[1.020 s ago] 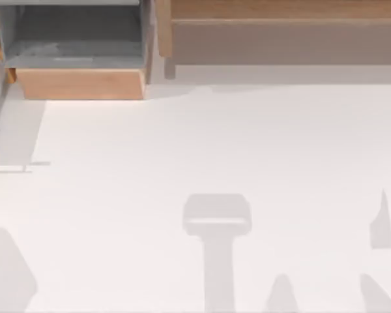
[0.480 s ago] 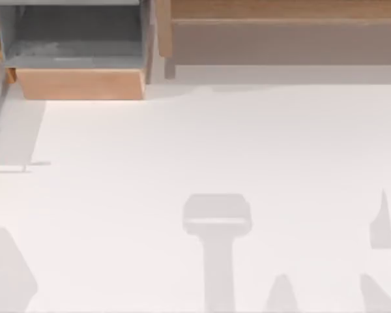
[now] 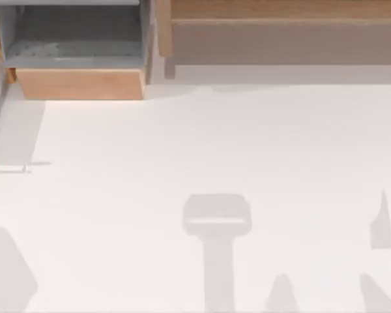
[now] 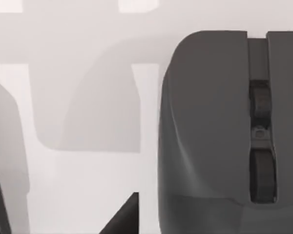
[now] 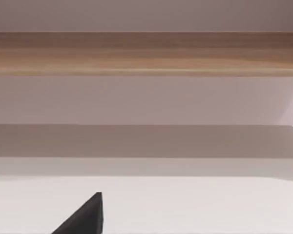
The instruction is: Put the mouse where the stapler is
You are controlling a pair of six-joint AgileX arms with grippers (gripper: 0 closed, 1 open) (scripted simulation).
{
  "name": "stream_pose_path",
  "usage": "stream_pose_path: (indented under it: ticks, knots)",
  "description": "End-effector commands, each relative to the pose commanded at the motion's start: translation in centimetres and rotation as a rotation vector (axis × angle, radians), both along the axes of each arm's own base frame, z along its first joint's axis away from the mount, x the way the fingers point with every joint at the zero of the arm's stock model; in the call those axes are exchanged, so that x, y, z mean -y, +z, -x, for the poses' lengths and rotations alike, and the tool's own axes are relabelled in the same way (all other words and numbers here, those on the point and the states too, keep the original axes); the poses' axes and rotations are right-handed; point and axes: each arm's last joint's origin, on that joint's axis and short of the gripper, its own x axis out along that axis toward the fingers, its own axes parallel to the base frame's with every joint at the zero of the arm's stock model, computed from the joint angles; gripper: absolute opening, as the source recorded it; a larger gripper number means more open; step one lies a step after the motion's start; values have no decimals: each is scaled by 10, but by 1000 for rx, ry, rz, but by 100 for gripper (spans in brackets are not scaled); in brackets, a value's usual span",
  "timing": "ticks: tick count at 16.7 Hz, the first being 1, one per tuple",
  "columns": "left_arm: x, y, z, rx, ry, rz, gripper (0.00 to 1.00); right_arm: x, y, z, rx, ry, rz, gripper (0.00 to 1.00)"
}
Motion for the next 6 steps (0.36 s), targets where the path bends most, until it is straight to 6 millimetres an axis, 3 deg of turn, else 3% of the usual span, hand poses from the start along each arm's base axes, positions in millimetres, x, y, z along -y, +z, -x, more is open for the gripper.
stream_pose_path:
  ticks: [6]
  knots:
    - [0,0,0,0,0,0,100,0,0,0,0,0,0,100]
